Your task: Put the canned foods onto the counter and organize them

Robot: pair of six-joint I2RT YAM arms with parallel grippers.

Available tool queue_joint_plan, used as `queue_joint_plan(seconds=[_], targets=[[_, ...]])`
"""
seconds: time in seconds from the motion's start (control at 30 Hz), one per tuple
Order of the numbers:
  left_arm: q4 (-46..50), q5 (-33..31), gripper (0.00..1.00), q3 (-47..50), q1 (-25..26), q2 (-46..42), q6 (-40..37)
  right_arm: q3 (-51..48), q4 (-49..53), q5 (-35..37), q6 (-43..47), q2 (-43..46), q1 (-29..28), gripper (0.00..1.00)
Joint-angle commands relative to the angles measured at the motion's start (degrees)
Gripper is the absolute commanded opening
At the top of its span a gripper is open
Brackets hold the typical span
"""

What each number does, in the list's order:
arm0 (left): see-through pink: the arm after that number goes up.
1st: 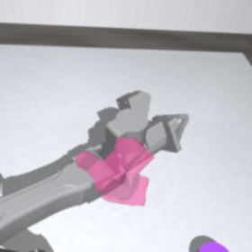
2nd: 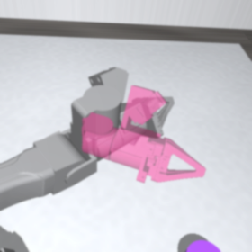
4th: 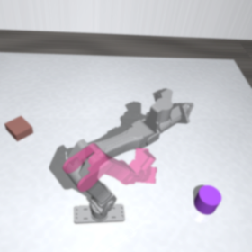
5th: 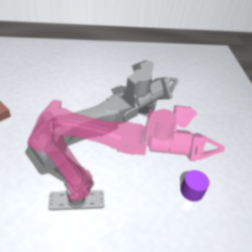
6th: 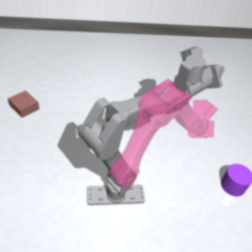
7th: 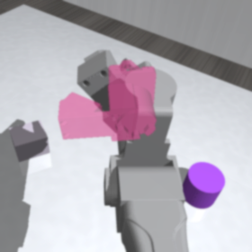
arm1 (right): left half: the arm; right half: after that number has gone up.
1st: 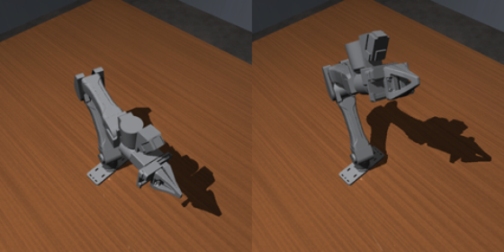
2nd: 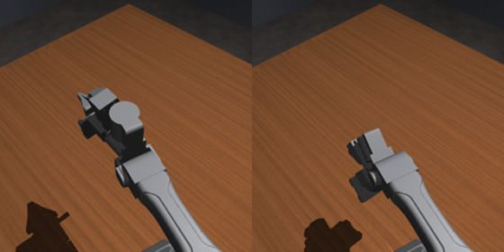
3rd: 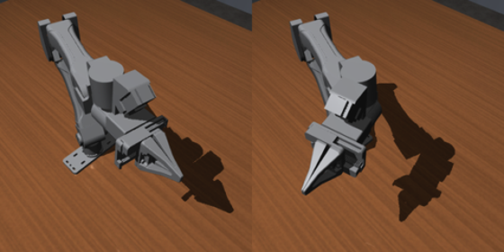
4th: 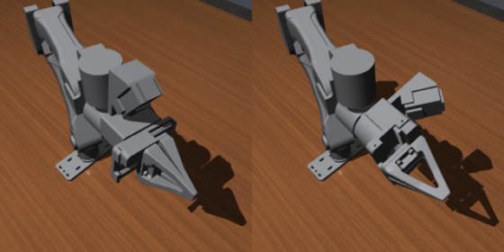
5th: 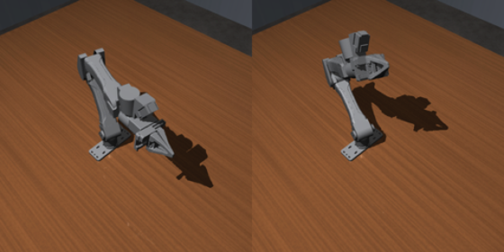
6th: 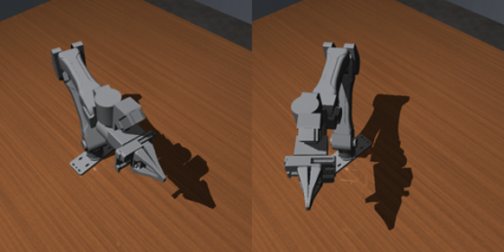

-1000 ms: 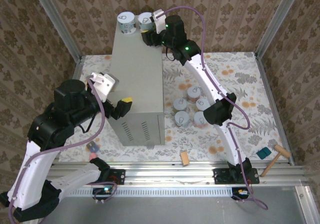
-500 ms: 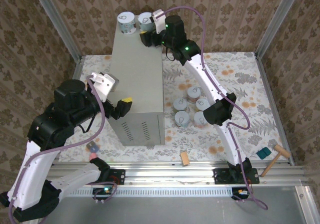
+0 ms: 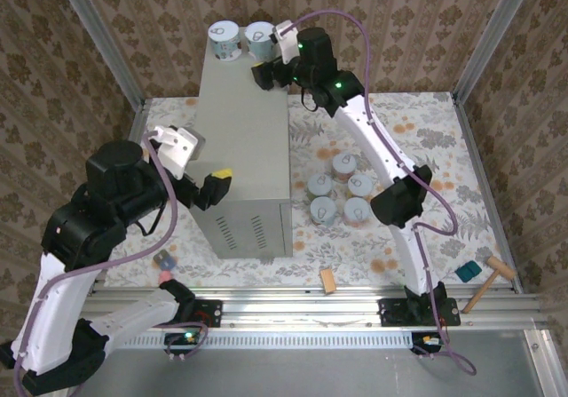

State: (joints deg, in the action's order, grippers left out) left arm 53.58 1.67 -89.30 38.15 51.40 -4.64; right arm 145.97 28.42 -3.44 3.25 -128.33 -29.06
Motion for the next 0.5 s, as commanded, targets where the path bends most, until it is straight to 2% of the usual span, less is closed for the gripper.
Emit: queue_joint_plan(seconds=[0.0,0.1,0.3,0.47], targets=[[-0.3,0.5,1.0,-1.8,-0.4,0.4,1.4,-5.1,-1.8,0.2,1.1,7.0,0.3,1.0],[-0.5,0.2,1.0,-2.1,-0.4,0.7,1.4,-12.2,-3.3,0.7,1.4,12.4,0.3,1.0],[-1.0,0.9,1.0,-3.3,-0.4,2.7,1.4,-32.5,-8.5,3.6,1.3,27.4,0.3,1.0],[-3.0,2.4,1.0,-3.9,-0.3,4.4,1.9,-47.0,-5.7,8.2,-0.1,40.3,0.3,1.0]])
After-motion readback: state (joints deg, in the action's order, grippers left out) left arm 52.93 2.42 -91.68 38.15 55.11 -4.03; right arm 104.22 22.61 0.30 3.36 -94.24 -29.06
